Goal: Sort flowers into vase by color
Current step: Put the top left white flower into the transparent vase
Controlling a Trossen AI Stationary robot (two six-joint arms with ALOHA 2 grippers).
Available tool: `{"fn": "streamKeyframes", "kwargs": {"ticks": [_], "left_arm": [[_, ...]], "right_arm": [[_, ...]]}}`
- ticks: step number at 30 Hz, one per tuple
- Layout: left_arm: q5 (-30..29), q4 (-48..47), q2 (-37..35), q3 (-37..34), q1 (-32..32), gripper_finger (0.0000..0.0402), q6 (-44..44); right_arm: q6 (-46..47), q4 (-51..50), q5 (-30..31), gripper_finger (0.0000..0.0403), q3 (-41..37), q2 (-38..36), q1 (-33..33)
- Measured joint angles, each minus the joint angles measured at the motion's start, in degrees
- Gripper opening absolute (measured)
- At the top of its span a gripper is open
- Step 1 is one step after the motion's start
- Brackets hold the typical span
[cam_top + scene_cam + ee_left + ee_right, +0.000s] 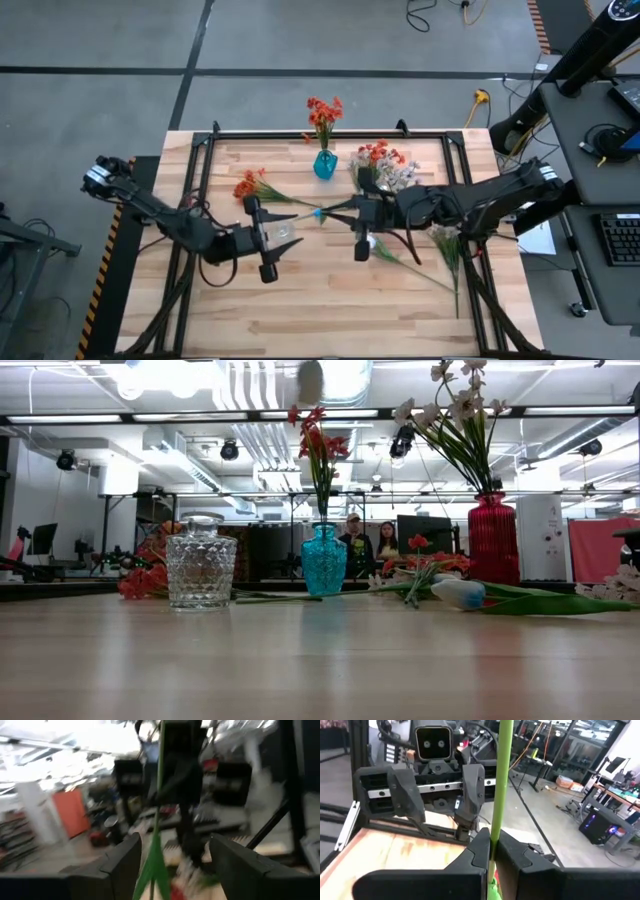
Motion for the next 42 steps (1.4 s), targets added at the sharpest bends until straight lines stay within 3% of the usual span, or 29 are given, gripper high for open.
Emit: {"fn": "streamKeyframes", "kwargs": {"ticks": [5, 14, 17, 20, 22, 32, 42], "left_arm": [[-8.07, -4.72, -0.72, 0.0, -3.03, 0.0217, -1.38], [-8.93, -6.77, -0.76, 0.0, -4.85, 0.0216, -10.5], [-4.11, -10.71, -1.44, 0.0, -4.8, 0.0212, -19.49], [9.38, -11.48, -2.51, 0.0, -4.41, 0.0206, -26.5], [15.4, -10.82, -2.55, 0.0, -4.22, 0.0202, -27.87], [14.19, -11.51, -2.53, -0.71, 0.4, 0.0205, -35.63], [14.95, -16.12, -4.5, -3.67, 0.81, 0.0221, -39.19]], "right_arm": [[-3.64, -4.43, -0.1, 0.0012, 3.15, 0.18, 0.02], [-18.25, -6.15, -0.18, 0.0012, 6.74, 1.67, 0.02], [-22.6, -5.66, -0.03, 0.0012, 7.03, 1.93, -0.25], [-28.51, -5.9, 0.36, 0.0012, 7.08, 2.05, -0.24], [-33.52, -5.87, 0.42, 0.0012, 7.08, 2.17, -0.24], [-71.1, -9.1, 1.37, 0.0012, 6.95, 6.66, -0.24], [-89.42, -2.51, 18.2, 0.0012, 6.95, 13.57, -0.24]]}}
